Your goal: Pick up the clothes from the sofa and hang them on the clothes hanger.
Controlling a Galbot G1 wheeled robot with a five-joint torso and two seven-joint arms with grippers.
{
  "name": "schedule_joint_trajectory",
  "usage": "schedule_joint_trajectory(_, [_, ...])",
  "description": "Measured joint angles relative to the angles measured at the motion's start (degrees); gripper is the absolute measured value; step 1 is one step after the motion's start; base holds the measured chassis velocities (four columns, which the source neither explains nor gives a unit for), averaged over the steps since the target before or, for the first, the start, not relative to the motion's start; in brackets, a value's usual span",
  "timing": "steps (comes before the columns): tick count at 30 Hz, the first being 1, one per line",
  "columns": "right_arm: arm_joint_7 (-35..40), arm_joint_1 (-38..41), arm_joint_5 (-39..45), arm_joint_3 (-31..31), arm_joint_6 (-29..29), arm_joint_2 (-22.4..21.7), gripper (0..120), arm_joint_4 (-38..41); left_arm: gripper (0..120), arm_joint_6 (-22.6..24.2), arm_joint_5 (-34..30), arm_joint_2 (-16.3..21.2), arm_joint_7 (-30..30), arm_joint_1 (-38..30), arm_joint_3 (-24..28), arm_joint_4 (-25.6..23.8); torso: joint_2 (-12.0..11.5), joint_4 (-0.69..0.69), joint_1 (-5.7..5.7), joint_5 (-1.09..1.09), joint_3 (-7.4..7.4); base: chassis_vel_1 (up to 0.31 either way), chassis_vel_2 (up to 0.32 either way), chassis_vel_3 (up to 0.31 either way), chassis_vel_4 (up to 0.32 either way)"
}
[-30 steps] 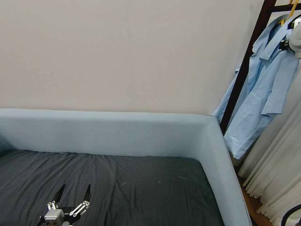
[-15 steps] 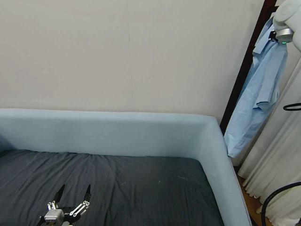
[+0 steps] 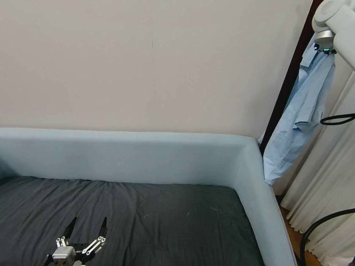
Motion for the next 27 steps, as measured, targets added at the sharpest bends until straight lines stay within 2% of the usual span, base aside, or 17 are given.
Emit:
schedule_joint_trajectory(1, [0.0,0.1,0.0,-0.8,0.0,0.1,6,0.5,100,0.0,0.0,0.0,0.0,0.0,0.0,0.0,0.0,0.00,0.00,0.00,0.00,0.000,0.000,0.000,0.000])
schedule_joint_trajectory(3, [-0.9,0.0,-0.6,-2.8,0.0,-0.7,17,3.1,100,0.0,0.0,0.0,0.0,0.0,0.0,0.0,0.0,-0.01,0.00,0.00,0.00,0.000,0.000,0.000,0.000])
schedule_joint_trajectory(4, [-0.9,0.0,-0.6,-2.8,0.0,-0.7,17,3.1,100,0.0,0.0,0.0,0.0,0.0,0.0,0.0,0.0,-0.01,0.00,0.00,0.00,0.000,0.000,0.000,0.000])
schedule_joint_trajectory(6, [-1.5,-0.5,-1.6,-3.0,0.0,-1.6,27,5.1,100,0.0,0.0,0.0,0.0,0.0,0.0,0.0,0.0,-0.01,0.00,0.00,0.00,0.000,0.000,0.000,0.000])
schedule_joint_trajectory(9, [-2.3,-0.8,-2.4,-3.3,0.0,-2.9,35,7.7,100,0.0,0.0,0.0,0.0,0.0,0.0,0.0,0.0,0.00,0.00,0.01,0.00,0.000,0.000,0.000,0.000])
schedule_joint_trajectory(13, [-3.0,-1.5,-3.4,-3.0,0.0,-6.9,53,16.1,100,0.0,0.0,0.0,0.0,0.0,0.0,0.0,0.0,0.00,0.00,0.00,0.00,0.000,0.000,0.000,0.000])
schedule_joint_trajectory(15, [-3.0,-1.7,-3.6,-2.9,0.0,-7.9,57,18.4,100,0.0,0.0,0.0,0.0,0.0,0.0,0.0,0.0,0.00,0.00,0.01,0.00,0.000,0.000,0.000,0.000])
schedule_joint_trajectory(18, [-2.9,-2.2,-5.9,-2.3,0.0,-11.4,72,25.5,100,0.0,0.0,0.0,0.0,0.0,0.0,0.0,0.0,-0.01,0.00,0.01,-0.01,0.000,0.000,0.000,0.000])
schedule_joint_trajectory(19, [-2.9,-2.2,-5.9,-2.3,0.0,-11.4,72,25.5,100,0.0,0.0,0.0,0.0,0.0,0.0,0.0,0.0,-0.01,0.00,0.01,-0.01,0.000,0.000,0.000,0.000])
schedule_joint_trajectory(23, [-5.5,-4.7,-6.8,1.1,1.5,-17.4,90,36.7,100,0.0,0.0,0.0,0.0,0.0,0.0,0.0,0.0,0.00,0.00,0.00,-0.01,0.000,0.000,0.000,0.000])
schedule_joint_trajectory(24, [-5.5,-4.7,-6.8,1.1,1.5,-17.4,90,36.7,100,0.0,0.0,0.0,0.0,0.0,0.0,0.0,0.0,0.00,0.00,0.00,-0.01,0.000,0.000,0.000,0.000])
schedule_joint_trajectory(26, [-7.7,-8.6,-8.1,4.6,4.4,-20.5,98,43.5,100,0.0,0.0,0.0,0.0,0.0,0.0,0.0,0.0,-0.01,0.00,0.02,-0.01,0.000,0.000,0.000,0.000])
schedule_joint_trajectory(27, [-7.7,-8.6,-8.1,4.6,4.4,-20.5,98,43.5,100,0.0,0.0,0.0,0.0,0.0,0.0,0.0,0.0,-0.01,0.00,0.02,-0.01,0.000,0.000,0.000,0.000])
